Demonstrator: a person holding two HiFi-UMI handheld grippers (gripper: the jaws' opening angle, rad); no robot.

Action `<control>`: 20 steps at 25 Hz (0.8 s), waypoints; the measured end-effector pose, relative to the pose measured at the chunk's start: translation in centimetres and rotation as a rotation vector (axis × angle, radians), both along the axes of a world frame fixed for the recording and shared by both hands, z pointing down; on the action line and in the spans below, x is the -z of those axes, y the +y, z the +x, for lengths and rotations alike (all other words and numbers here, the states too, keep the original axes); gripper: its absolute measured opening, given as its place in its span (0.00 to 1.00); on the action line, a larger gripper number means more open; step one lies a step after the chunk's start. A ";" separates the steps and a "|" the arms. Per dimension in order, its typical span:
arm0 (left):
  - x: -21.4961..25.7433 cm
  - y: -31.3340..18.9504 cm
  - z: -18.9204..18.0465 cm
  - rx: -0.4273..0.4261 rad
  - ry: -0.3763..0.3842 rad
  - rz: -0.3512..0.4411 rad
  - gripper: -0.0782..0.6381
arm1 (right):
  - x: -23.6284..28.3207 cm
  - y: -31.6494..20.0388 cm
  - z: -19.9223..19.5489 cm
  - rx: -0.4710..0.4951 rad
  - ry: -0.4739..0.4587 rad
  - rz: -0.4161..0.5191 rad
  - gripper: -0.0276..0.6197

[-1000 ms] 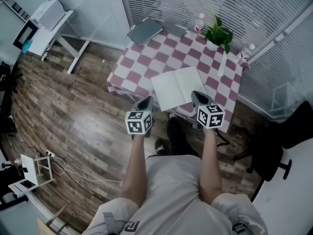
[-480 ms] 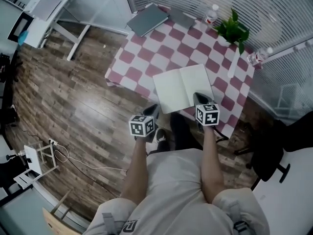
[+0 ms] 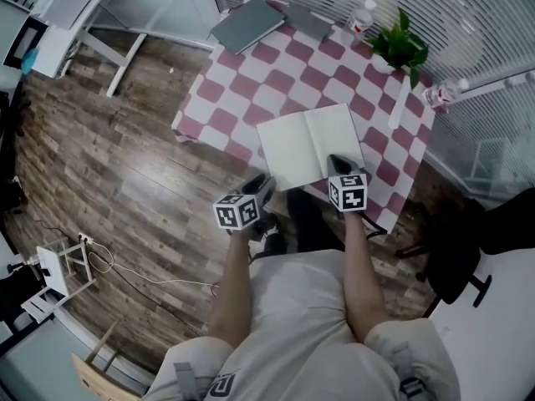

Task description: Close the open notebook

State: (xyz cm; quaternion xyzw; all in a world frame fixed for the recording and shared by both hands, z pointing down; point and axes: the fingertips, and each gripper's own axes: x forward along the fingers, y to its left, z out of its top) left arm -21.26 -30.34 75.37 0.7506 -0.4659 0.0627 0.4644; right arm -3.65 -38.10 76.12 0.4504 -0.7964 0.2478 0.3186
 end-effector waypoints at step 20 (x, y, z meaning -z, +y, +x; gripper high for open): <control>3.0 1.2 2.9 -0.095 0.177 0.015 0.34 | 5.1 4.6 -5.5 0.412 -0.028 0.182 0.05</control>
